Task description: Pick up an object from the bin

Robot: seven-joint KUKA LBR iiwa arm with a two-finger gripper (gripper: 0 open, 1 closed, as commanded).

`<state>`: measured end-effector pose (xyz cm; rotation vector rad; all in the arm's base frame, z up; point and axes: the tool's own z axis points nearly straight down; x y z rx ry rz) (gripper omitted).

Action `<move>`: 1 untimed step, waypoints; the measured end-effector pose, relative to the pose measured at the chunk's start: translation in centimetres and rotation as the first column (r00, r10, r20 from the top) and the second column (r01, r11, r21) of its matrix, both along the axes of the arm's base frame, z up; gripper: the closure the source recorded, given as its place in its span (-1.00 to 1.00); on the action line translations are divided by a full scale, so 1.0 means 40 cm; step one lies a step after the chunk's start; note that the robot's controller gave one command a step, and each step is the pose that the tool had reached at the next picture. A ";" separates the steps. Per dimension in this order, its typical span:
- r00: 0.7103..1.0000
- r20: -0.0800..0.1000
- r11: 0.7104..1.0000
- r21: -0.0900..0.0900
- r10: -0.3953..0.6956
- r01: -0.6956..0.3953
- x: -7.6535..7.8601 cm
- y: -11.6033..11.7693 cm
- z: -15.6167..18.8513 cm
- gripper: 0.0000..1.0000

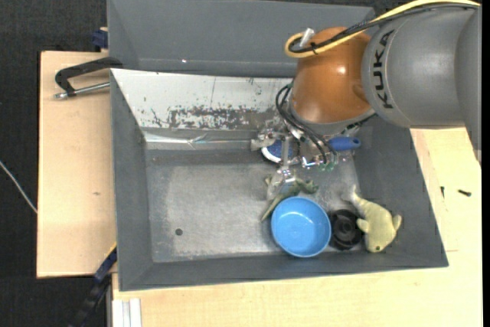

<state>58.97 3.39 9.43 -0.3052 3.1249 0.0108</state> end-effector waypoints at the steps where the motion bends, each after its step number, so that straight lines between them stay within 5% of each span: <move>1: 0.998 -0.001 0.998 0.007 -0.068 0.068 0.001 -0.015 0.003 -1.00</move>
Offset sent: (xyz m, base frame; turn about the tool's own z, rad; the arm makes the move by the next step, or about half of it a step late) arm 0.0036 -0.0655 0.0071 0.2279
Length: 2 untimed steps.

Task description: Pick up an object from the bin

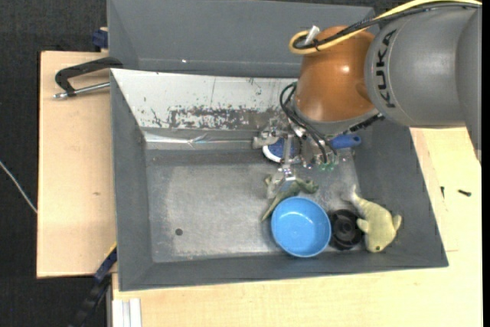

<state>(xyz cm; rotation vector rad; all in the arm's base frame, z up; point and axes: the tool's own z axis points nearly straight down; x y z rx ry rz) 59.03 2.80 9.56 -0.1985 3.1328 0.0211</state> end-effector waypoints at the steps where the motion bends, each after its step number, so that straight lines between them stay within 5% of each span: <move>1: 1.000 0.001 1.000 0.001 -0.026 0.026 0.000 -0.001 -0.002 -1.00; 2: 0.999 0.000 0.999 0.003 -0.044 0.044 0.001 -0.006 -0.005 -1.00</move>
Offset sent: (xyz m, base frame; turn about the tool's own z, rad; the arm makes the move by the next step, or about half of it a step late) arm 0.0010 -0.0668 -0.0256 0.1489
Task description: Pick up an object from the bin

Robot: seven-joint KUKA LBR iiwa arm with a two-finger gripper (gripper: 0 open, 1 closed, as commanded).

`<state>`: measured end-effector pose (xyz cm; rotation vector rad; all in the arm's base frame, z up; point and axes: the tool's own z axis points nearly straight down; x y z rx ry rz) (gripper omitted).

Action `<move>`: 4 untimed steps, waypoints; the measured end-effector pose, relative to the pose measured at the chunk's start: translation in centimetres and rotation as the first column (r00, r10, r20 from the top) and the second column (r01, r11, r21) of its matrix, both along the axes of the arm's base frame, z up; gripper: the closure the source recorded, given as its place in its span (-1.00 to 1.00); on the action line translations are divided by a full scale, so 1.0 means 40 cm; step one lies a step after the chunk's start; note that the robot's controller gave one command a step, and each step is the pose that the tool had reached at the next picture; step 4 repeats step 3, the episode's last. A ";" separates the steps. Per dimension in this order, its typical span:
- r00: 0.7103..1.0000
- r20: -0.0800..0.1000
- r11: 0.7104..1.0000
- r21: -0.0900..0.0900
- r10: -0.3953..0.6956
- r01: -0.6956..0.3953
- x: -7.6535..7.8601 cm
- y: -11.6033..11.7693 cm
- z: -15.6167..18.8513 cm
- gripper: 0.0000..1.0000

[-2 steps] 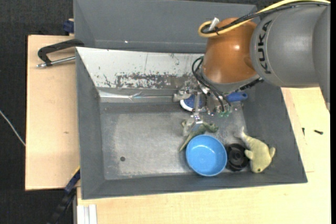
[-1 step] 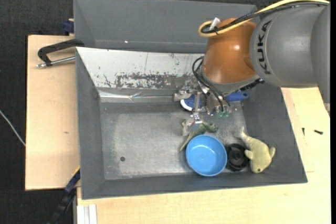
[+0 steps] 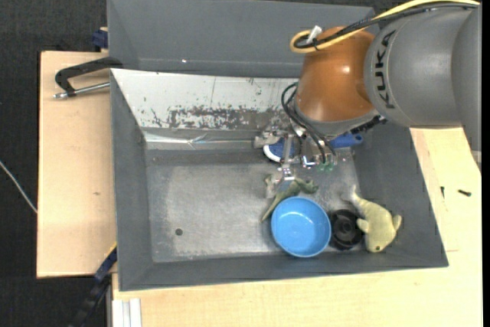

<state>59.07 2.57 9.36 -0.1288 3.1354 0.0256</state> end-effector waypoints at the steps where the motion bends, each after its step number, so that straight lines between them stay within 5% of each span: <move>1: 1.000 -0.003 1.000 0.000 -0.009 0.009 -0.002 -0.008 -0.002 1.00; 3: 1.000 0.010 1.000 -0.014 -0.005 0.005 0.009 0.003 0.211 1.00; 4: 1.000 0.010 1.000 -0.014 -0.005 0.005 0.009 0.003 0.211 1.00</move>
Offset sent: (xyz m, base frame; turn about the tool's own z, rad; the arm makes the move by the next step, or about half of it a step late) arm 0.0000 0.0000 0.0000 0.0000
